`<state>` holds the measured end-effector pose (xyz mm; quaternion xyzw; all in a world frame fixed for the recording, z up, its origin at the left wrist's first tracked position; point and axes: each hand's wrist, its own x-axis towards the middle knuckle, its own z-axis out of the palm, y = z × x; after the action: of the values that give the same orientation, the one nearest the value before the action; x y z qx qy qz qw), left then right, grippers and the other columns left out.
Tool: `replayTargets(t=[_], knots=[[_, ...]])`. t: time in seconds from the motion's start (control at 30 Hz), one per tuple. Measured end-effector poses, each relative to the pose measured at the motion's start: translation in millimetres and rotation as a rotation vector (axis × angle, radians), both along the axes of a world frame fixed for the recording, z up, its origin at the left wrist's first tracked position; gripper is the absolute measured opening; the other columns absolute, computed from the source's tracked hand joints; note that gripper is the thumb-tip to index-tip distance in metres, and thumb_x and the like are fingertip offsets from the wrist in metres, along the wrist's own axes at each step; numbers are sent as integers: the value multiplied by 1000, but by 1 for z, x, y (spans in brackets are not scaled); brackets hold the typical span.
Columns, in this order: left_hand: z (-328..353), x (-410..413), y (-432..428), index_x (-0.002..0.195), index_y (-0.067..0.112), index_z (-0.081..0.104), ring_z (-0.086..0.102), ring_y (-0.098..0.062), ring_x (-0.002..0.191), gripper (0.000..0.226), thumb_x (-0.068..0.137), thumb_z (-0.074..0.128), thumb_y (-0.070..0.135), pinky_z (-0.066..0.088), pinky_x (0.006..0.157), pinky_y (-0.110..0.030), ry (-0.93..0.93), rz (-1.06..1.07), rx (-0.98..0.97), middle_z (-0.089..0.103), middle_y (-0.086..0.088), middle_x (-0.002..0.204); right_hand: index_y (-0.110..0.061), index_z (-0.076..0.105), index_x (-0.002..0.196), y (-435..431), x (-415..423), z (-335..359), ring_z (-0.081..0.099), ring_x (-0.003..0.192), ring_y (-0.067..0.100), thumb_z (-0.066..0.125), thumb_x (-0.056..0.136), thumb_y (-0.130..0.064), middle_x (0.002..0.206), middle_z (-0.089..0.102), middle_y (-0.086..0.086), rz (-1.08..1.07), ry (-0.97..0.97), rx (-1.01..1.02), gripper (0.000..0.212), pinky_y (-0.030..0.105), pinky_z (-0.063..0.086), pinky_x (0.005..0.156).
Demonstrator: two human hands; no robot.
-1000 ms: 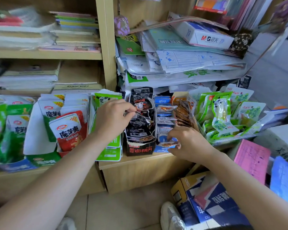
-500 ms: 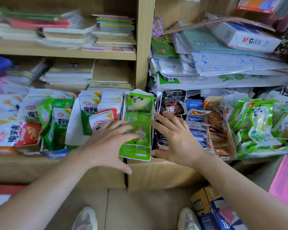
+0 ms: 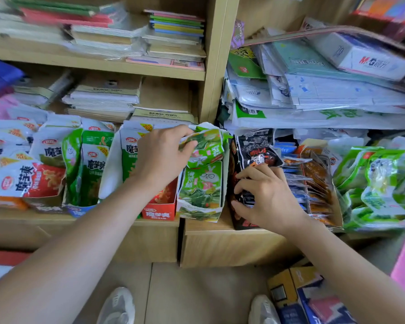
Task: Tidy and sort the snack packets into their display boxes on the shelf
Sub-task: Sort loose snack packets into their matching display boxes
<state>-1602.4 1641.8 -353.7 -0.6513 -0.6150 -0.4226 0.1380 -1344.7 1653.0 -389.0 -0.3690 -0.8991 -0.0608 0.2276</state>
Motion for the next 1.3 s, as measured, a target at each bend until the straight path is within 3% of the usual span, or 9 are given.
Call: replayTargets(t=[0.1,0.27,0.4,0.53,0.67,0.8,0.93,1.1,1.3], knots=[[-1,2,-2,85,20,74,63,-30,57,7,84,77,26,30,55,-26,22,33,35,68,0,62,-22,70,90,0,-14,3,54,94,21,70,79,-39,94,65,-11,6,128,-12,20,40,36,81],[5,-11,-13,82,18,73,50,-10,54,8,86,78,22,32,54,-24,-70,-84,76,53,20,58,-21,62,124,6,-32,3,51,114,18,66,78,-59,122,59,-9,-43,189,-164,59,38,39,89],[14,-14,-26,88,19,77,61,-7,68,9,86,75,28,47,60,-31,-255,-270,-5,66,22,75,-25,46,142,18,-39,31,49,123,3,85,74,-38,135,53,-12,-10,530,-425,79,18,42,98],[28,1,-25,96,22,79,68,0,81,10,87,78,20,54,68,-23,-324,-382,15,70,23,88,-18,68,119,29,-50,46,67,91,1,82,82,-22,106,73,-5,27,615,-488,40,24,50,77],[29,5,-9,137,34,56,65,1,100,59,85,80,22,53,84,-15,-376,-315,-81,69,13,120,-16,75,100,34,-40,57,72,75,18,78,86,-25,83,77,-4,-106,934,-392,17,41,59,65],[8,14,6,130,26,65,65,-16,113,43,89,74,33,53,99,-39,1,-210,-439,69,5,126,-17,73,96,44,-11,52,70,81,39,78,85,-31,83,76,4,-227,1050,-336,18,55,58,67],[-2,40,26,133,23,57,60,-22,117,55,88,65,53,42,97,-39,571,-184,-677,64,0,128,-21,72,92,48,9,38,66,78,47,76,81,-43,79,74,9,-300,998,-333,26,58,56,64],[-10,49,49,160,28,14,22,-31,148,118,69,79,66,29,117,-45,737,-163,-1048,16,-6,159,-18,73,100,48,15,32,71,79,28,76,86,-33,86,75,-2,-294,930,-375,21,51,59,70],[-20,47,53,160,36,11,19,-32,143,127,58,80,68,27,117,-43,800,-82,-1082,23,-6,149,-14,70,112,47,14,33,71,91,12,75,87,-31,98,75,-4,-265,875,-394,30,43,59,81]])
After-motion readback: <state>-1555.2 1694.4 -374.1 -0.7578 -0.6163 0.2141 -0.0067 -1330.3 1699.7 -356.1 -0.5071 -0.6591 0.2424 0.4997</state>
